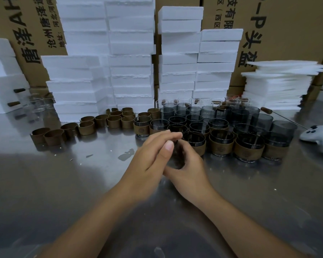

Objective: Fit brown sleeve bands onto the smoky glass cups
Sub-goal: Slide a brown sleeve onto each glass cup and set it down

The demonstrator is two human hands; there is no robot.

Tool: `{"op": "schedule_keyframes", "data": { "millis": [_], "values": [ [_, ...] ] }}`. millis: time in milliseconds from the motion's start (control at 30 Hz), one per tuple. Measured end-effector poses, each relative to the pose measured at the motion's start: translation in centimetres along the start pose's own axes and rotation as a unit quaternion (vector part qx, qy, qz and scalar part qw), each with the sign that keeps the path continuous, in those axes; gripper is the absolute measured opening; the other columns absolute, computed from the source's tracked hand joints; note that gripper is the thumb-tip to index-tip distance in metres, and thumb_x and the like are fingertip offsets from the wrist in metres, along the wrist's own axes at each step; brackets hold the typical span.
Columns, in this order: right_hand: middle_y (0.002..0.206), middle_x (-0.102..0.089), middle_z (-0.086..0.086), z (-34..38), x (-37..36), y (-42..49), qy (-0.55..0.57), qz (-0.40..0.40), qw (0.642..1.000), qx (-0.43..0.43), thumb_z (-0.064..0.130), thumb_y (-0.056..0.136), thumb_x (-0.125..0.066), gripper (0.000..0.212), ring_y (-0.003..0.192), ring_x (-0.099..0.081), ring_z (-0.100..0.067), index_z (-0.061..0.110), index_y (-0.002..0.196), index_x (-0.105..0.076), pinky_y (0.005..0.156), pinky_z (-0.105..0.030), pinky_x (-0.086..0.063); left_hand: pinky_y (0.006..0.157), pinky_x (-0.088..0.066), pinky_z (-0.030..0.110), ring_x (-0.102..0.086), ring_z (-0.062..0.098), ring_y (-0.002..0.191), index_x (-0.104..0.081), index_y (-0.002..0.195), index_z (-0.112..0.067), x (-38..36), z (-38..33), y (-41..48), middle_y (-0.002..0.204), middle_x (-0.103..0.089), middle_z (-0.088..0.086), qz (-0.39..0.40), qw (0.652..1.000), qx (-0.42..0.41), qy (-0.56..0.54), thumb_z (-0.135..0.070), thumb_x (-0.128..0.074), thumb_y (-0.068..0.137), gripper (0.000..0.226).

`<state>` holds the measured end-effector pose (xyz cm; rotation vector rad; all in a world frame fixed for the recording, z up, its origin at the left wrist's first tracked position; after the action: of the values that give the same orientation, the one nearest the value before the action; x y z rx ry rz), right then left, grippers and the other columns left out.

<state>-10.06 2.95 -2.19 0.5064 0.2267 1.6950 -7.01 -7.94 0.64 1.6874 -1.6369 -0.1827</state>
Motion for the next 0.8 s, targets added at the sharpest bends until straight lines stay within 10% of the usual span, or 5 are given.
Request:
{"op": "schedule_keyframes", "data": {
  "millis": [800],
  "values": [
    [0.097,-0.066,0.025,-0.1,0.6,0.1,0.035,-0.063,0.997,-0.034,0.03,0.073,-0.081,0.04,0.092,-0.06,0.012,0.041,0.101,-0.055,0.074,-0.004,-0.045,0.1,-0.041,0.021,-0.052,-0.003,0.119,-0.052,0.119,-0.038,1.0,2.0,0.4,0.124,-0.06,-0.017,-0.059,0.991,0.091,-0.074,-0.057,-0.06,0.078,0.045]
  ]
}}
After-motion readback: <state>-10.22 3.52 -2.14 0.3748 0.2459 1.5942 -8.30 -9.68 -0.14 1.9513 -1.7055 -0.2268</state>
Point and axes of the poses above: each hand's wrist, its own y-axis towards the middle knuckle, its own x-axis out of the back of the hand, z = x × y, the point moved 4 cm from there along y, towards the middle knuckle
